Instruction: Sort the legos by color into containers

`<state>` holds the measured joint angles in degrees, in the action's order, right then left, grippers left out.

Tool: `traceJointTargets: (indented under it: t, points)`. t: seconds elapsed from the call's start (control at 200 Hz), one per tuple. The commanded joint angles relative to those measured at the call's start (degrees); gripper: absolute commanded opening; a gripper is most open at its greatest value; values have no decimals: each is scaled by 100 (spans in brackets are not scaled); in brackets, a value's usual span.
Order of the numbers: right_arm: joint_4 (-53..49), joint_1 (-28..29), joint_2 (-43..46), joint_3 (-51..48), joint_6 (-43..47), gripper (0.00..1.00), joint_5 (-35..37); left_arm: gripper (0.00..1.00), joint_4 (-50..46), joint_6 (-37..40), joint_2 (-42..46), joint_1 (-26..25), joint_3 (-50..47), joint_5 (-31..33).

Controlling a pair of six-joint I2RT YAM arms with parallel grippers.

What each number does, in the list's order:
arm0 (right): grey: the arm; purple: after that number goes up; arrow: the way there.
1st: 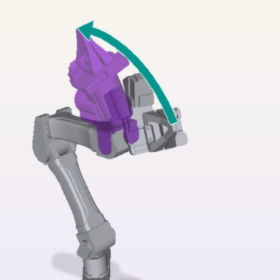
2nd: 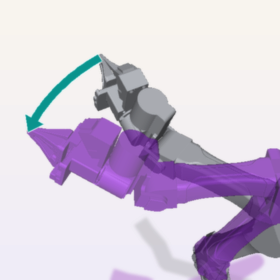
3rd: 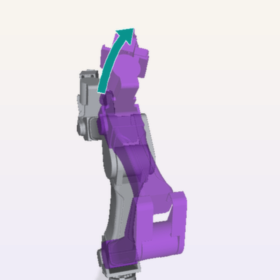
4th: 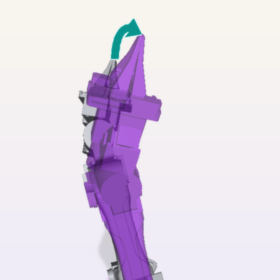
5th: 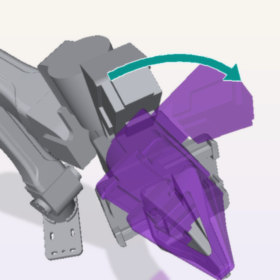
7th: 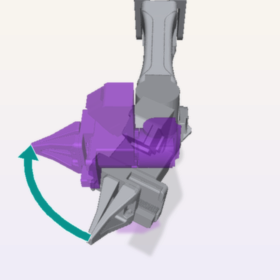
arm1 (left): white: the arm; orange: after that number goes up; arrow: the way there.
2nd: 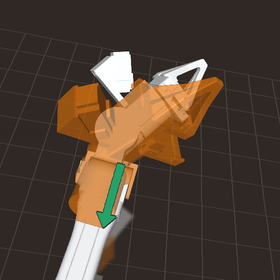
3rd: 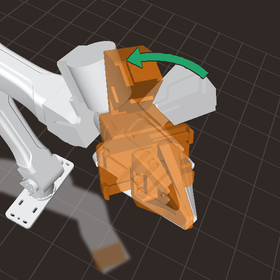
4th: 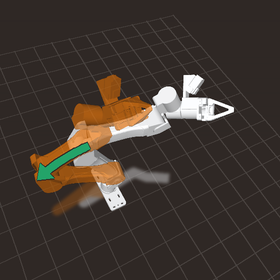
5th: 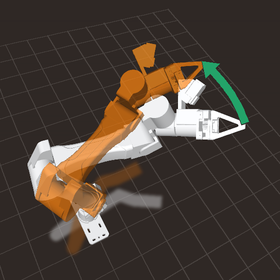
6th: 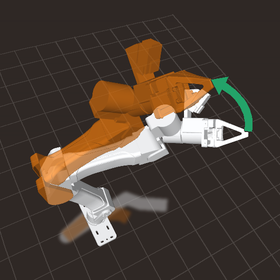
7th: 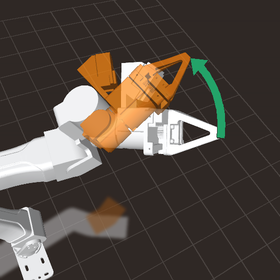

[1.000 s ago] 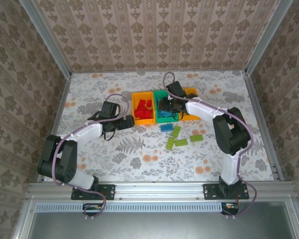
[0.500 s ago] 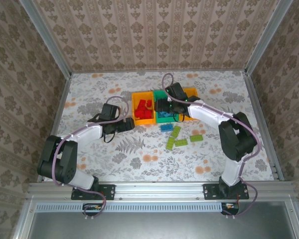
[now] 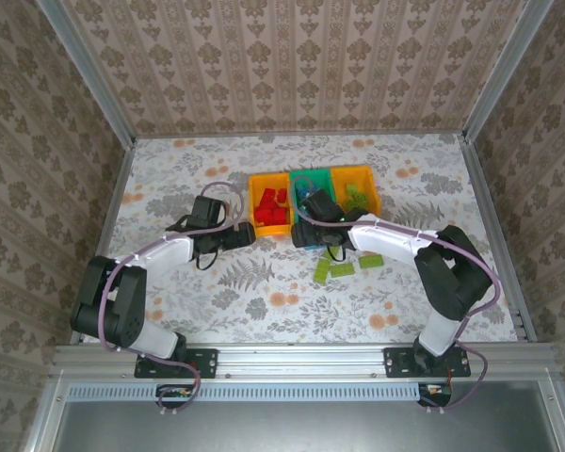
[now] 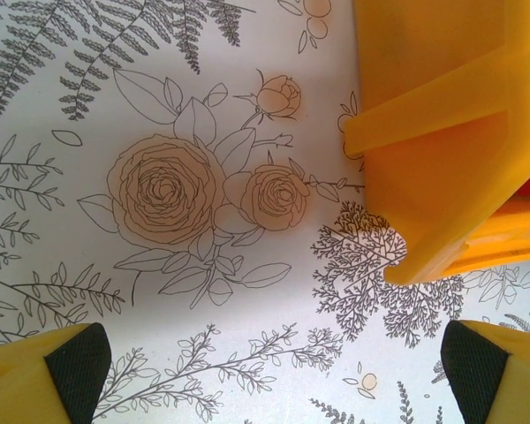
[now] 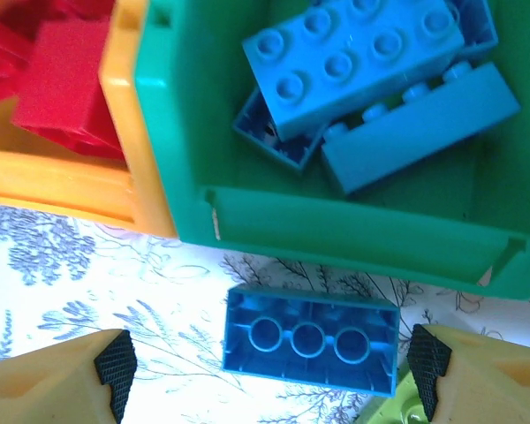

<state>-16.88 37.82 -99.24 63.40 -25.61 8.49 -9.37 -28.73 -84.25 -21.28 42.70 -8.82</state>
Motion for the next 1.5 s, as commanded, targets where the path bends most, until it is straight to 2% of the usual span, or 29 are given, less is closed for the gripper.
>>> traceJointTargets:
  t: [0.0, 0.505, 0.75, 0.925, 1.075, 1.3, 1.495]
  points:
    - [-22, 50, -126, -133, 0, 86, 322, 100, 44, -91, 187, -8, -120, -34]
    - [-228, 85, -856, 291, 35, 85, 462, 100, -30, -80, 299, -12, -195, 80]
    - [-423, 207, -1037, 555, 135, 78, 603, 100, -13, -89, 277, -16, -218, 90]
    - [-613, 251, -1105, 599, 51, 66, 759, 100, -14, -80, 304, -16, -244, 108]
    - [-965, 343, -1188, 826, 217, 68, 994, 100, -13, -71, 295, -17, -268, 114]
    - [-1027, 403, -1326, 870, 310, 77, 873, 100, -7, -89, 321, -16, -279, 117]
    - [-994, 409, -1334, 841, 315, 76, 794, 100, -39, -76, 339, -15, -298, 152]
